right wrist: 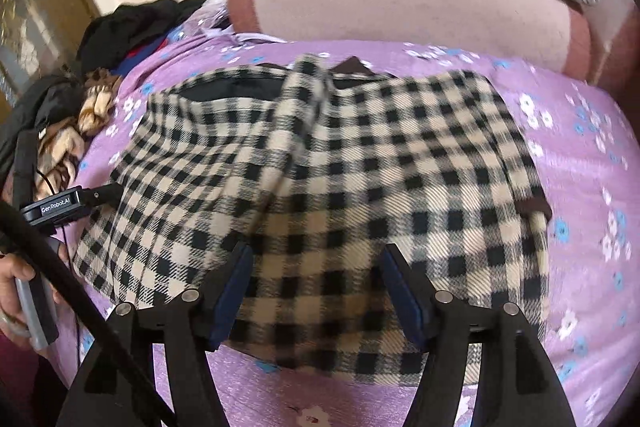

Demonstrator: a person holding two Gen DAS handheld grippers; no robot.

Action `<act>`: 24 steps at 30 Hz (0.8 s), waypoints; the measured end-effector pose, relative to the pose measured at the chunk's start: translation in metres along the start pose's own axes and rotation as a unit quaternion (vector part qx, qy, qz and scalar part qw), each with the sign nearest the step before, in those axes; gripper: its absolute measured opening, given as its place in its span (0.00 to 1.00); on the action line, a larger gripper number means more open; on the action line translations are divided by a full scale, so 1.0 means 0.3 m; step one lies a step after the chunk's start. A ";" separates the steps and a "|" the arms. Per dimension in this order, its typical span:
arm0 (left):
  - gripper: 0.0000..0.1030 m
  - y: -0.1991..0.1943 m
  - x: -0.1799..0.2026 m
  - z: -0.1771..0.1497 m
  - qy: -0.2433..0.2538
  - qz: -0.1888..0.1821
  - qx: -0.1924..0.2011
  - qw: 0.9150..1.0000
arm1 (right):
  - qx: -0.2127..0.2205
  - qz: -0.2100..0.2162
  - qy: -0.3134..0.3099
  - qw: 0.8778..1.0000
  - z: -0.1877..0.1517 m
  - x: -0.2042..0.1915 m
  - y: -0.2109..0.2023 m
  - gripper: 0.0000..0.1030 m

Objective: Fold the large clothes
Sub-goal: 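Fold the lifted edge over the shirt body with the left gripper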

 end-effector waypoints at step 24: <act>0.62 0.060 0.154 -0.043 0.011 -0.090 -0.040 0.995 | 0.022 0.029 0.075 0.997 0.013 0.130 0.050 0.71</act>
Point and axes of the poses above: each gripper's, at about its wrist camera, not at the fingertips, and y roughly the way its jaws point, x to its right, z to its top, the point moved 4 cm from there along y, roughly the way its jaws point, and after that the axes turned 11 degrees about -y, right-handed, at the moved point
